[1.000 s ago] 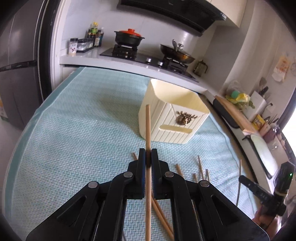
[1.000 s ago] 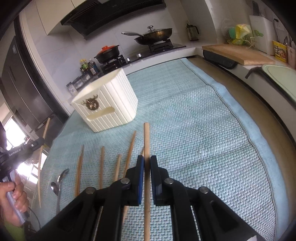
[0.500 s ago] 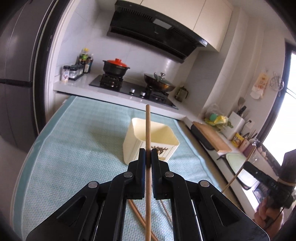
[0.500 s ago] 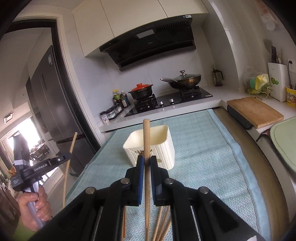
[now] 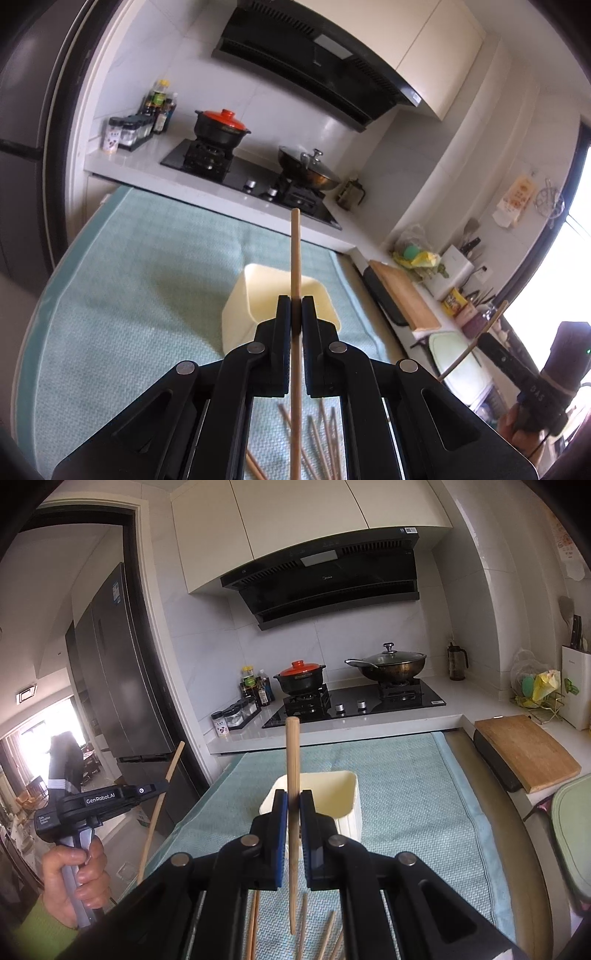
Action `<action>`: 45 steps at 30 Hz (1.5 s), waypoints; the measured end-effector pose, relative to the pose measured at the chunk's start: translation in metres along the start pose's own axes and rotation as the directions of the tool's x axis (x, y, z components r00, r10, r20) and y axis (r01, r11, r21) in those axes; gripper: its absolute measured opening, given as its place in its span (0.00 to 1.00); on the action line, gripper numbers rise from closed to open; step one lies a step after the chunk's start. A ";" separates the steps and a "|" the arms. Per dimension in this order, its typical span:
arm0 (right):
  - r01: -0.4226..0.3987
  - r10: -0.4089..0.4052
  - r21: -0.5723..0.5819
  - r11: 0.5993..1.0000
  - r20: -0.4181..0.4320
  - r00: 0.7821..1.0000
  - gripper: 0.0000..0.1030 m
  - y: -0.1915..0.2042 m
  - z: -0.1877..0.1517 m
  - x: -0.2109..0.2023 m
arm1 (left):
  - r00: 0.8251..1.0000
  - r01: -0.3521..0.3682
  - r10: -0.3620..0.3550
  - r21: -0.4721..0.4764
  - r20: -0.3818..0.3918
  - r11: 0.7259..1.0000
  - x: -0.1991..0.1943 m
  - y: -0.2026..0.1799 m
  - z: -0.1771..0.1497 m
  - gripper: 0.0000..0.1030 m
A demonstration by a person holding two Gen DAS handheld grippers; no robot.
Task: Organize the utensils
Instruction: 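Lift both held chopsticks and carry them over the cream caddy, then open both tools to drop the chopsticks into the caddy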
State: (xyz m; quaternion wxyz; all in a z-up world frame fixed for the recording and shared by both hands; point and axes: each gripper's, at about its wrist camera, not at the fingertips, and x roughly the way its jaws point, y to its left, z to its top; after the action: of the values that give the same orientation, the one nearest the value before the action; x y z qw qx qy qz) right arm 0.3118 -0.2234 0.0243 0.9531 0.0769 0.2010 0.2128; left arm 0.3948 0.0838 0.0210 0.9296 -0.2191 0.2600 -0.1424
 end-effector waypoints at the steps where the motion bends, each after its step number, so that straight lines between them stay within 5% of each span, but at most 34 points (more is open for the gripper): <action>1: -0.002 0.002 -0.002 1.000 0.007 1.000 0.07 0.000 0.009 0.004 | 1.000 0.001 -0.001 0.009 0.011 1.000 0.005 -0.004 0.011 0.03; 15: 0.015 -0.010 -0.065 0.998 0.086 0.996 0.07 -0.002 0.117 0.107 | 0.985 -0.063 0.031 0.188 0.168 0.980 0.115 -0.055 0.106 0.03; 25: 0.002 -0.006 -0.092 0.996 -0.051 0.999 0.07 -0.032 0.095 0.203 | 0.990 -0.106 0.089 0.163 0.109 0.981 0.213 -0.026 0.091 0.03; 31: -0.028 0.014 -0.070 0.997 -0.188 0.982 0.07 -0.045 0.061 0.244 | 0.988 -0.149 0.143 0.154 0.051 0.977 0.238 -0.010 0.065 0.05; 32: -0.029 0.014 -0.070 0.997 -0.214 0.977 0.08 -0.046 0.056 0.250 | 0.987 -0.157 0.154 0.150 0.035 0.976 0.239 -0.008 0.062 0.13; 35: -0.022 0.006 -0.059 0.998 -0.249 0.969 0.08 -0.046 0.044 0.258 | 0.980 -0.197 0.192 0.139 0.045 0.971 0.234 -0.004 0.061 0.63; 41: -0.013 0.003 -0.043 0.999 -0.220 0.976 0.11 -0.045 0.049 0.243 | 0.974 -0.218 0.207 0.130 0.096 0.967 0.195 -0.007 0.073 0.75; 45: -0.004 -0.005 -0.052 0.999 -0.163 0.987 0.42 -0.040 0.060 0.210 | 0.967 -0.238 0.220 0.144 0.131 0.961 0.152 -0.018 0.079 0.85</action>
State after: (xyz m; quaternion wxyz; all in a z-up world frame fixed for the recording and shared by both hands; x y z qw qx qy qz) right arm 0.5252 -0.1709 -0.0043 0.9352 0.0343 0.2728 0.2233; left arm 0.5608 0.0373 0.0267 0.9675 -0.1209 0.2181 -0.0411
